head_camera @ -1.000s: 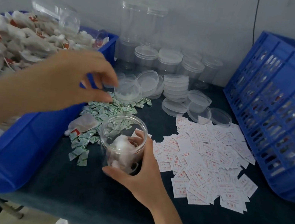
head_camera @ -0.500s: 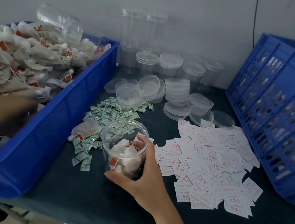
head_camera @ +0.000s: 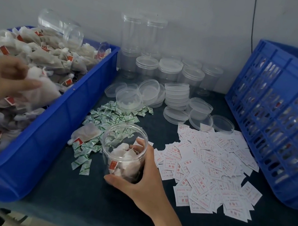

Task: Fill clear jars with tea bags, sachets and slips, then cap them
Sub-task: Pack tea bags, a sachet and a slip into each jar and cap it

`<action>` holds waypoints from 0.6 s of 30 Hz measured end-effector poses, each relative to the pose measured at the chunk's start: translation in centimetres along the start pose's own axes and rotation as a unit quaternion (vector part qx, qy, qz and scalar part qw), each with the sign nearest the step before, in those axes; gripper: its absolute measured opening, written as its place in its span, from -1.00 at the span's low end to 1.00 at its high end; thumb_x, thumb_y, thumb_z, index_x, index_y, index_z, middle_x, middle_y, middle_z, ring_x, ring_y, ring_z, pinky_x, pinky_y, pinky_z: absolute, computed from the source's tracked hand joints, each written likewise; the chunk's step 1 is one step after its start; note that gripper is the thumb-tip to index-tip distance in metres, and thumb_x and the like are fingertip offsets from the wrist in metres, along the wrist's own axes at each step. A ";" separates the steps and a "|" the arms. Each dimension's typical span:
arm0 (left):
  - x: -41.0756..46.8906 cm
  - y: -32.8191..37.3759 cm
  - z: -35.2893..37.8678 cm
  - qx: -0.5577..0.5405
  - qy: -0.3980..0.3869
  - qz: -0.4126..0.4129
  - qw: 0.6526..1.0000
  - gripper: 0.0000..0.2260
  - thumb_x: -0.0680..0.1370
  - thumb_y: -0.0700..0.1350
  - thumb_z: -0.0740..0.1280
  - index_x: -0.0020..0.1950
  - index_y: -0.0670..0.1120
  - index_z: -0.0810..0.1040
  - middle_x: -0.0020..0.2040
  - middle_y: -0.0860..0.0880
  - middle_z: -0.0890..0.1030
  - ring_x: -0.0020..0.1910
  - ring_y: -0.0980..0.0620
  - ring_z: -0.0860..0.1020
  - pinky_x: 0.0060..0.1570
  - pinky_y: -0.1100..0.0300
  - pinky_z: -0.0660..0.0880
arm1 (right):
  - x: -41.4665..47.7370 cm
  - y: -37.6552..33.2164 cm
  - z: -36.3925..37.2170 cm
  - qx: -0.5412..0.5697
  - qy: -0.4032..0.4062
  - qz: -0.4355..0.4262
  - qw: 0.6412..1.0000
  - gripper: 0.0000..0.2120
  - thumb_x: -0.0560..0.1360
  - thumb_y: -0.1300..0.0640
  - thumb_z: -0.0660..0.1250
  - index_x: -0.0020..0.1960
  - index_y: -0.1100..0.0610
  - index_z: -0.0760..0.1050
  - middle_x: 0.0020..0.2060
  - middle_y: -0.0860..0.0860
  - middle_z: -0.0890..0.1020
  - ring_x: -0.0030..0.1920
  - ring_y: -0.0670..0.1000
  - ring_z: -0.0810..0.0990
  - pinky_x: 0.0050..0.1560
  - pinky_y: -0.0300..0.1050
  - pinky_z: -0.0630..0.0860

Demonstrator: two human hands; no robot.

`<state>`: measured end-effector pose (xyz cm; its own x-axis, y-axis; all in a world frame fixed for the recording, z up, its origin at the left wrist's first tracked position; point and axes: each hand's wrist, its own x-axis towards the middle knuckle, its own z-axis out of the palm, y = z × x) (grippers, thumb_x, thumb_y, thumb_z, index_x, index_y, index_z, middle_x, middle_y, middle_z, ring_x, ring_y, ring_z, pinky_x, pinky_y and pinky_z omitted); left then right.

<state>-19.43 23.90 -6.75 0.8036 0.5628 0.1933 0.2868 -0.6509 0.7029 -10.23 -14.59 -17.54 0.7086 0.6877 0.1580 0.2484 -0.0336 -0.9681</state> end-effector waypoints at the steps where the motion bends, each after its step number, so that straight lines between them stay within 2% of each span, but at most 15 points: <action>1: -1.0 1.4 0.0 -0.019 -0.011 -0.004 1.000 -0.45 0.38 0.15 0.54 0.24 -0.08 0.49 0.08 -0.17 0.64 -0.02 -0.24 0.65 -0.05 -0.24 0.59 | 0.0 0.0 0.0 0.000 0.000 -0.001 1.000 -0.19 0.26 -0.11 0.66 0.27 -0.52 0.23 0.22 -0.45 0.47 0.28 -0.34 0.47 0.13 -0.54 0.39; 5: -4.2 9.3 1.9 -0.076 -0.032 0.075 0.994 -0.64 0.40 0.10 0.52 0.09 -0.03 0.58 0.00 -0.12 0.68 -0.06 -0.19 0.67 -0.07 -0.18 0.61 | 0.0 0.1 0.0 0.004 -0.001 -0.007 1.000 -0.21 0.28 -0.04 0.66 0.22 -0.55 0.24 0.20 -0.47 0.47 0.26 -0.37 0.47 0.11 -0.56 0.39; 6: -4.8 11.0 2.8 -0.111 -0.022 0.096 0.989 -0.73 0.39 0.05 0.52 0.00 -0.01 0.60 -0.06 -0.11 0.70 -0.11 -0.15 0.69 -0.14 -0.10 0.64 | 0.0 0.1 -0.1 0.004 0.000 -0.009 1.000 -0.20 0.29 -0.03 0.66 0.22 -0.55 0.24 0.20 -0.47 0.47 0.25 -0.37 0.47 0.11 -0.56 0.39; 8: -6.6 14.1 4.7 -0.192 -0.057 0.132 0.971 -0.82 0.32 -0.05 0.49 -0.14 -0.05 0.61 -0.14 -0.07 0.71 -0.22 -0.07 0.70 -0.31 0.13 0.64 | 0.0 0.1 -0.1 0.005 0.001 -0.010 1.000 -0.21 0.29 -0.01 0.66 0.23 -0.54 0.25 0.20 -0.45 0.48 0.25 -0.35 0.49 0.12 -0.54 0.41; 10: -8.0 16.2 6.5 -0.207 -0.097 0.149 0.962 -0.77 0.27 -0.05 0.46 -0.15 -0.13 0.58 -0.18 -0.07 0.71 -0.26 -0.05 0.70 -0.36 0.22 0.61 | 0.0 0.2 0.0 0.007 0.001 -0.011 1.000 -0.21 0.30 0.01 0.66 0.24 -0.51 0.26 0.20 -0.43 0.50 0.25 -0.32 0.50 0.11 -0.51 0.43; 12: -8.4 16.8 7.5 -0.207 -0.116 0.146 0.960 -0.69 0.23 -0.02 0.45 -0.12 -0.15 0.57 -0.20 -0.07 0.70 -0.26 -0.02 0.69 -0.38 0.22 0.61 | 0.0 0.3 0.0 0.006 0.002 -0.010 1.000 -0.21 0.30 0.00 0.66 0.26 -0.49 0.26 0.21 -0.40 0.51 0.25 -0.29 0.52 0.12 -0.49 0.44; 15: -7.8 15.6 6.9 -0.170 -0.106 0.114 0.973 -0.70 0.27 0.00 0.44 -0.07 -0.10 0.59 -0.15 -0.06 0.71 -0.19 0.01 0.69 -0.31 0.15 0.64 | 0.0 0.3 0.0 0.003 0.008 -0.010 1.000 -0.21 0.29 -0.04 0.66 0.30 -0.44 0.27 0.24 -0.32 0.54 0.26 -0.25 0.53 0.13 -0.45 0.46; 18: -6.0 11.0 3.8 -0.088 -0.078 0.061 0.991 -0.81 0.44 -0.09 0.46 0.03 -0.04 0.61 0.00 -0.07 0.68 0.00 -0.07 0.66 -0.03 -0.06 0.63 | 0.1 0.4 0.1 0.000 0.008 -0.010 1.000 -0.22 0.28 -0.08 0.66 0.33 -0.35 0.30 0.25 -0.27 0.55 0.26 -0.22 0.54 0.16 -0.43 0.46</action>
<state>-19.14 11.47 -2.78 0.9012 0.3912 0.1864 0.0977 -0.6026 0.7921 -10.08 -14.47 -17.90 0.7146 0.6759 0.1803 0.2620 -0.0197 -0.9649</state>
